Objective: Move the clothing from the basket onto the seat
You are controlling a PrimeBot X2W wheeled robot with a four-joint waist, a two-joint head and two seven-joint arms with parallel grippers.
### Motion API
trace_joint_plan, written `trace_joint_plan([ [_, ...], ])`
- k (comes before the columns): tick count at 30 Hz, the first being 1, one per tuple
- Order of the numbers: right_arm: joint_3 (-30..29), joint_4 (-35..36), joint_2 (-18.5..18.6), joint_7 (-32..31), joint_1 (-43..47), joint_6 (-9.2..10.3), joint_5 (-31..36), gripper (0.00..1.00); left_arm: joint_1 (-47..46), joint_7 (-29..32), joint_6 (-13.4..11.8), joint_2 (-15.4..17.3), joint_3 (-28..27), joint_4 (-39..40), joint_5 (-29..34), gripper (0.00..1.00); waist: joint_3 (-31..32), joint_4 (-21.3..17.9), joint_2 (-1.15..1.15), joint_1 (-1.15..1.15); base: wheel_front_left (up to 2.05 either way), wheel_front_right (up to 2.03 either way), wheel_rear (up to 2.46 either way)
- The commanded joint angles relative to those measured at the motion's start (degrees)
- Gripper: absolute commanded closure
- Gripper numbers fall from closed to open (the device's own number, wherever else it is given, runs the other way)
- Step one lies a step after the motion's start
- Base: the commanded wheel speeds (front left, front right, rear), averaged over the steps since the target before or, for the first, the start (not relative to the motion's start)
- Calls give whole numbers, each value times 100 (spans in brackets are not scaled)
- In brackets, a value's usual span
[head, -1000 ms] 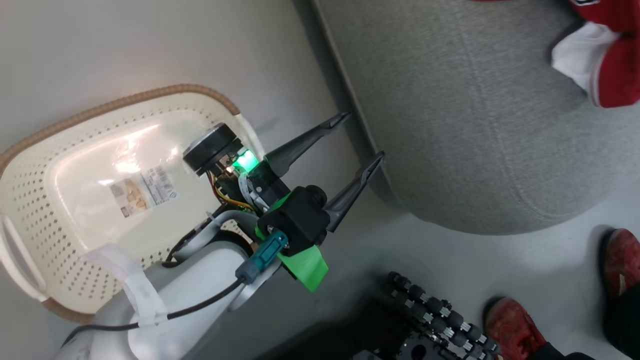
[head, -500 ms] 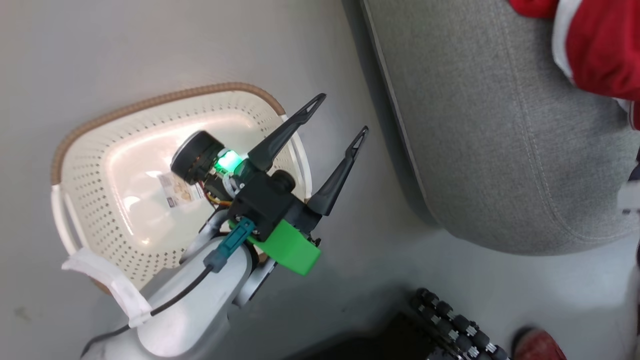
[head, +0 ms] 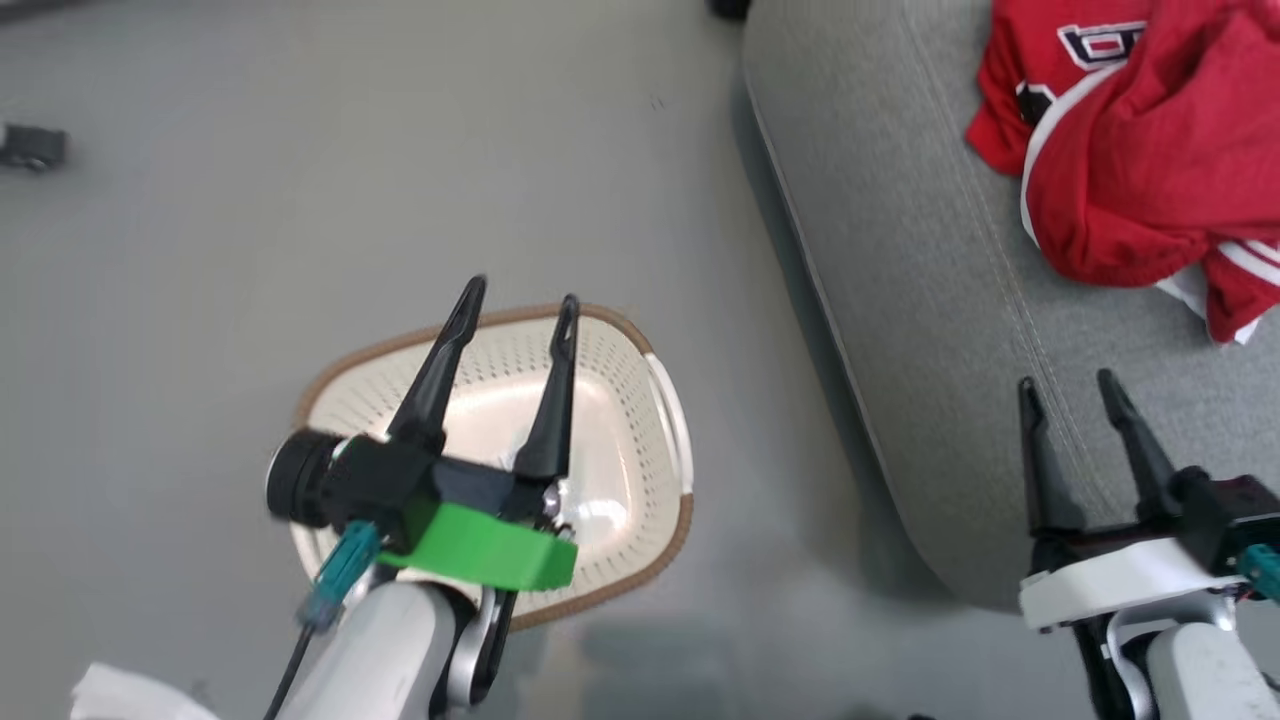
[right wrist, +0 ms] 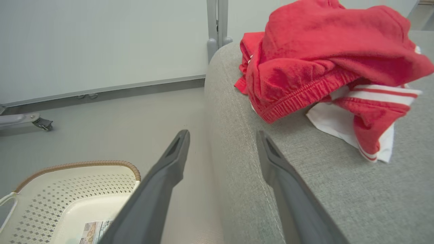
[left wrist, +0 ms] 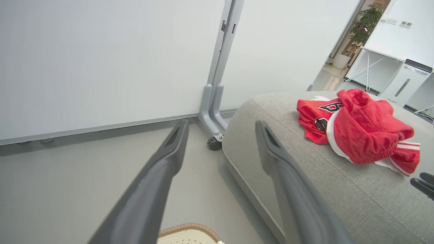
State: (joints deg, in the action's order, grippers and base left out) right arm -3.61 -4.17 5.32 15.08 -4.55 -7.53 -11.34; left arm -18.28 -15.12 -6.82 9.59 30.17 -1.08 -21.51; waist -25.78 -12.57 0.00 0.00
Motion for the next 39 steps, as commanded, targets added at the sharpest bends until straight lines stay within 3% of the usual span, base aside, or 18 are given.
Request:
trace_joint_plan([
  [1, 127, -18, 63, 13, 108, 8, -41, 0, 303, 0, 35, -102, -213, 70, 63, 0, 1143, 833, 0, 0, 0, 0, 0],
  [9, 692, 99, 139, 13, 200, 8, -72, 0, 1391, -1, 186, -427, -1331, 213, 570, 0, 2103, 1192, 0, 0, 0, 0, 0],
  [18, 865, 397, 106, 13, 407, 7, -84, 0, 2345, -2, 411, -620, -2181, 390, 832, 0, 2732, 1273, 0, 0, 0, 0, 0],
  [26, 889, 450, 31, 13, 583, 7, -124, 0, 2848, -2, 573, -666, -2489, 378, 997, 0, 2924, 1305, 0, 0, 0, 0, 0],
  [39, 866, 411, 24, 13, 675, 7, -186, 0, 2887, -2, 565, -669, -2412, 283, 850, 0, 2986, 1322, 0, 0, 0, 0, 0],
])
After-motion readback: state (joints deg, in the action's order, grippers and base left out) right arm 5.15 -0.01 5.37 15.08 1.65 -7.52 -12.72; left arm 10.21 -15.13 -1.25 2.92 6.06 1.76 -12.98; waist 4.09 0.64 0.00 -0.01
